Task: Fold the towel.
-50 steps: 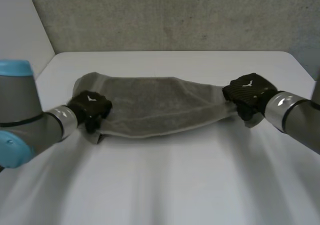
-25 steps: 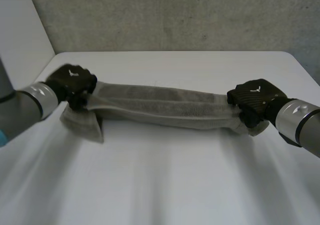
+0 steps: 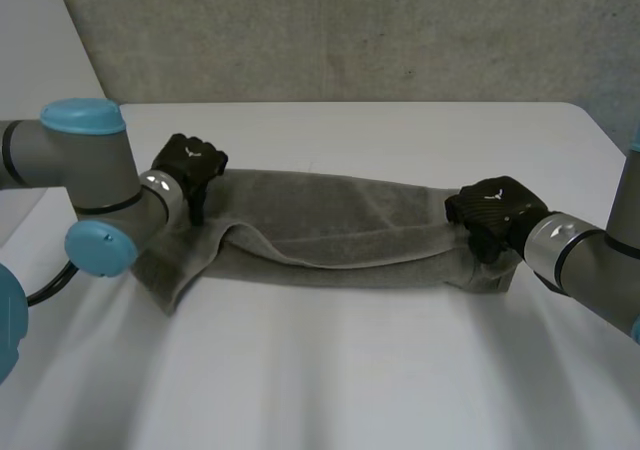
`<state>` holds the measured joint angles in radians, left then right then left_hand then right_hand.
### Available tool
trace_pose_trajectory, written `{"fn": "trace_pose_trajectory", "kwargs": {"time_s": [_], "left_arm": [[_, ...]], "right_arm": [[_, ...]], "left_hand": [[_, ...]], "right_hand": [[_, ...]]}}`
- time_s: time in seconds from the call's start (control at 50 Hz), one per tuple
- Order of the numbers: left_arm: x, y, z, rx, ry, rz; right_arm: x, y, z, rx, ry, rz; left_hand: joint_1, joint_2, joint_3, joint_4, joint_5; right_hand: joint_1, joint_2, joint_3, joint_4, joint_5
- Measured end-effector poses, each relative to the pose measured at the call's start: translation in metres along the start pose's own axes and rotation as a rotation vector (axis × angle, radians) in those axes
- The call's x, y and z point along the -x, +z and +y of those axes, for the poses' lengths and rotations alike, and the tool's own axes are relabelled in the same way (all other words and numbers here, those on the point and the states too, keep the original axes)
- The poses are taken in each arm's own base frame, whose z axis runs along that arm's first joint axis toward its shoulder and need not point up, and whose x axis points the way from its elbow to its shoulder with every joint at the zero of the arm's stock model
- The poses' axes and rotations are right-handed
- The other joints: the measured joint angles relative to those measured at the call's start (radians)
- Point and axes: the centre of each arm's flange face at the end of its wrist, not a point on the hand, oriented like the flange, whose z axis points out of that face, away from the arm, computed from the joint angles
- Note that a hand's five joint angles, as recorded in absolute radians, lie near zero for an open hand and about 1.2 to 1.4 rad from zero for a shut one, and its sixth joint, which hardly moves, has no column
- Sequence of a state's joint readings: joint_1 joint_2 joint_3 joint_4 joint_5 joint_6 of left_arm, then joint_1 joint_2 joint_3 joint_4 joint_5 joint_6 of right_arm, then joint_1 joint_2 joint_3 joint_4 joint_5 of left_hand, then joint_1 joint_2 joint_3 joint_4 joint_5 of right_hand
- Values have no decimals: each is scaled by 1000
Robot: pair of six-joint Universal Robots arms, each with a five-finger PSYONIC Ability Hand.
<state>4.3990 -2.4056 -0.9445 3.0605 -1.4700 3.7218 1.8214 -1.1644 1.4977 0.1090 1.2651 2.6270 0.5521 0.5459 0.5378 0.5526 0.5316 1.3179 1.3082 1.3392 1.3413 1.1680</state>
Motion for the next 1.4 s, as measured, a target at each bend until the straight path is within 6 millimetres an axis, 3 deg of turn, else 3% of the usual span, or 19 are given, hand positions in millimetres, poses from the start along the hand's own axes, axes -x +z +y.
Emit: {"fn": "trace_pose_trajectory", "kwargs": {"time_s": [0.08,0.24,0.36,0.5,0.72,0.88,1.4], "left_arm": [[-1,-9,-12,-12,-11,-10],[-3,-63,-31,-8,-90,14],[-14,-106,-20,35,-165,44],[-31,-128,5,55,-179,47],[-47,-123,40,90,-164,-32],[-55,-106,61,152,-161,-61],[-33,-73,58,61,-132,-160]], "right_arm": [[-3,1,0,-8,-3,16],[-6,6,3,-5,-10,52],[-4,7,5,0,-12,51],[-2,7,5,0,-13,44],[0,7,7,5,-11,39],[1,7,9,9,-10,36],[3,10,14,23,-9,26]], "left_hand": [[-4,-3,-5,0,-6],[-61,-55,-62,-61,-65],[-103,-83,-103,-104,-109],[-178,-174,-182,-179,-190],[-180,-184,-187,-179,-194],[-180,-184,-187,-179,-194],[-74,-73,-59,-75,-46]], "right_hand": [[0,0,0,0,0],[0,0,0,0,0],[0,0,0,0,0],[0,0,0,0,0],[0,0,0,0,0],[0,0,0,0,0],[0,0,0,0,0]]}}
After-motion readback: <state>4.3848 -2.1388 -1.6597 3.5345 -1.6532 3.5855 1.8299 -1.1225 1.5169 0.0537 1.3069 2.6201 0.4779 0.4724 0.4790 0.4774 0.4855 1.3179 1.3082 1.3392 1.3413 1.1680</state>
